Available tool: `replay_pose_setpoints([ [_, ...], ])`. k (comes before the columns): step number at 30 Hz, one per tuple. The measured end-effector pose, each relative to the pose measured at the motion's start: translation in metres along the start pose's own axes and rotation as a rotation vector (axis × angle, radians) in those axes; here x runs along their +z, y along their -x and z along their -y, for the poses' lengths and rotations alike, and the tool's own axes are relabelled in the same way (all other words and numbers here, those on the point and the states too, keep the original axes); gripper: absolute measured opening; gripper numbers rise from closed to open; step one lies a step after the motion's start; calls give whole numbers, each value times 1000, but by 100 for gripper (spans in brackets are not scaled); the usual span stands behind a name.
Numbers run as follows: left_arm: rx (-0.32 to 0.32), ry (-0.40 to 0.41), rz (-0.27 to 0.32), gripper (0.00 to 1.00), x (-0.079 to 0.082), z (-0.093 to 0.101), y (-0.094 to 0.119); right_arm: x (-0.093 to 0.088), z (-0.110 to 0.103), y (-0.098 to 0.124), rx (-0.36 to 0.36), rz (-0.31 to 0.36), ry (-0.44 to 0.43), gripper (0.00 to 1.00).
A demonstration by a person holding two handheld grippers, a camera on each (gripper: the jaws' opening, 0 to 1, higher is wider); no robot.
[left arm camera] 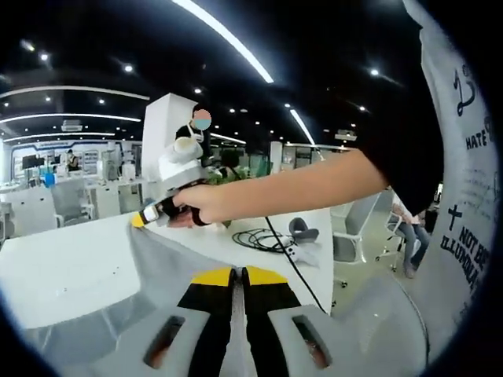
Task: Fold the towel on the table until its edges align and the towel forms a compact rectangular stack.
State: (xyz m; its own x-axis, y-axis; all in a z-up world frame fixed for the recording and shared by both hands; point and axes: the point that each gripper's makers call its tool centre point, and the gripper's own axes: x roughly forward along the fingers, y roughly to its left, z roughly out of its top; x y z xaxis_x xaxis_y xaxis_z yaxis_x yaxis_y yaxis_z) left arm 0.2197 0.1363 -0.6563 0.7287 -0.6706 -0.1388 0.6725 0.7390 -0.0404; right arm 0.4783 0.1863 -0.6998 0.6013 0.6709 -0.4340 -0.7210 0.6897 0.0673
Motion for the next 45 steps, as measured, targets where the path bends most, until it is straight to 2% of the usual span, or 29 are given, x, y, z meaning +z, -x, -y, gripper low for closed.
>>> replay_pose_setpoints([
  [9,78,0,33,5,12,-20,43,27,-42,-12,41,28,36,0],
  [21,192,0,58,5,16,-47,99,55,-104,-33,111,67,55,0],
  [33,300,18,74,5,11,-71,145,64,-154,-51,167,79,65,0],
  [45,382,20,82,5,8,-89,175,72,-198,-71,223,81,44,0],
])
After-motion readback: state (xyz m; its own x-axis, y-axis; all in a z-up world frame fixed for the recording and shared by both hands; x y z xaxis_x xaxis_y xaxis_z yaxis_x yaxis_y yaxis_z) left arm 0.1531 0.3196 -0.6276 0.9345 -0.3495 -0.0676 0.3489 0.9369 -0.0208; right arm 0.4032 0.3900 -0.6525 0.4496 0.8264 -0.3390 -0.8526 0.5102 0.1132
